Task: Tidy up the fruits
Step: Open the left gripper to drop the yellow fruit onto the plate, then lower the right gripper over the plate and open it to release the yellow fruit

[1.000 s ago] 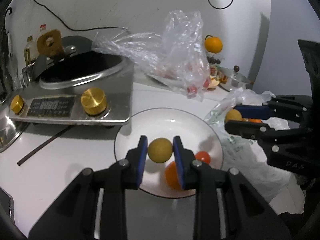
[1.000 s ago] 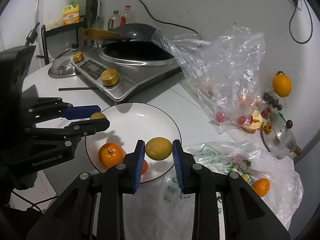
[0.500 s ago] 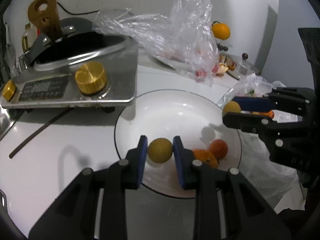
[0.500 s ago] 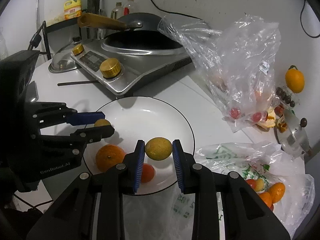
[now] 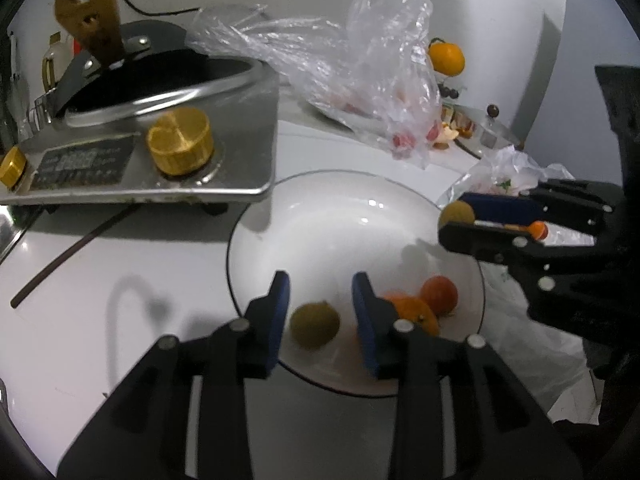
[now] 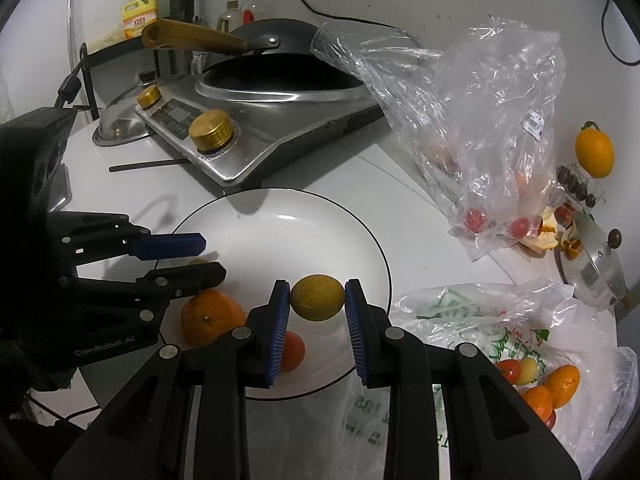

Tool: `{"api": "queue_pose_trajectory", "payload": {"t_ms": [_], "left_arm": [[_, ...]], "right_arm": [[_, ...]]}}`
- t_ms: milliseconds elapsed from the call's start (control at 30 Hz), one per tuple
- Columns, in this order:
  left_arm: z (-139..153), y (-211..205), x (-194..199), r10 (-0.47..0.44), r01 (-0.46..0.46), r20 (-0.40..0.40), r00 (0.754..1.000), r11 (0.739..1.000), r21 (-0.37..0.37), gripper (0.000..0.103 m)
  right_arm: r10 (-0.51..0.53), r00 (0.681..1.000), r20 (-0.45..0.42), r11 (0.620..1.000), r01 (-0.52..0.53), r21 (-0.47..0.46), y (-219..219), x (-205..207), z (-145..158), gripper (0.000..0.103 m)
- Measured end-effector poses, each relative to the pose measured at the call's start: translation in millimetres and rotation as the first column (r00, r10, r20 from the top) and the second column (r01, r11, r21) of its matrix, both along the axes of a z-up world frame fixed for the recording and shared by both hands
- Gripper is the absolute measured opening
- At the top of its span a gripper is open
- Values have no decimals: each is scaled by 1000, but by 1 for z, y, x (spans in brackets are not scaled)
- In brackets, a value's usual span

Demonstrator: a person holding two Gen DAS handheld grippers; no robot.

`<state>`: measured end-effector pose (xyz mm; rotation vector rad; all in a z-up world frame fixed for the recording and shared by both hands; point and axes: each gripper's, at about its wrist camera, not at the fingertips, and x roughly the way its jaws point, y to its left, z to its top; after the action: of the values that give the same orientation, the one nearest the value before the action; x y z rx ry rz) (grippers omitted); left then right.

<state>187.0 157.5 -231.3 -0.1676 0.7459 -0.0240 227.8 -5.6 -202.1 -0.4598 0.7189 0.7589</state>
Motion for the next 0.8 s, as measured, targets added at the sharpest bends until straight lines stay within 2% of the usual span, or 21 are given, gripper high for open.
{"api": "queue_pose_trajectory", "payload": {"t_ms": [67,167,367,800], "left_arm": [[6,2,-3,4,-4,20,1000,1000,3,37],[13,7,-9,26,-26,45,999,1000,16,53],[19,24,-15,83,-87,68,994,995,47,53],[6,59,-23,160,-162,57,986,986,33,53]], "right_arm": [[3,1000,1,1000,-3,0,2,1,0,30],[9,1000,-1,1000,-9,2,8,2,0,30],[36,999,-3,999,-36,4,27,1,-1,30],[91,995,-34,996,-91,9,72,4,-14,30]]}}
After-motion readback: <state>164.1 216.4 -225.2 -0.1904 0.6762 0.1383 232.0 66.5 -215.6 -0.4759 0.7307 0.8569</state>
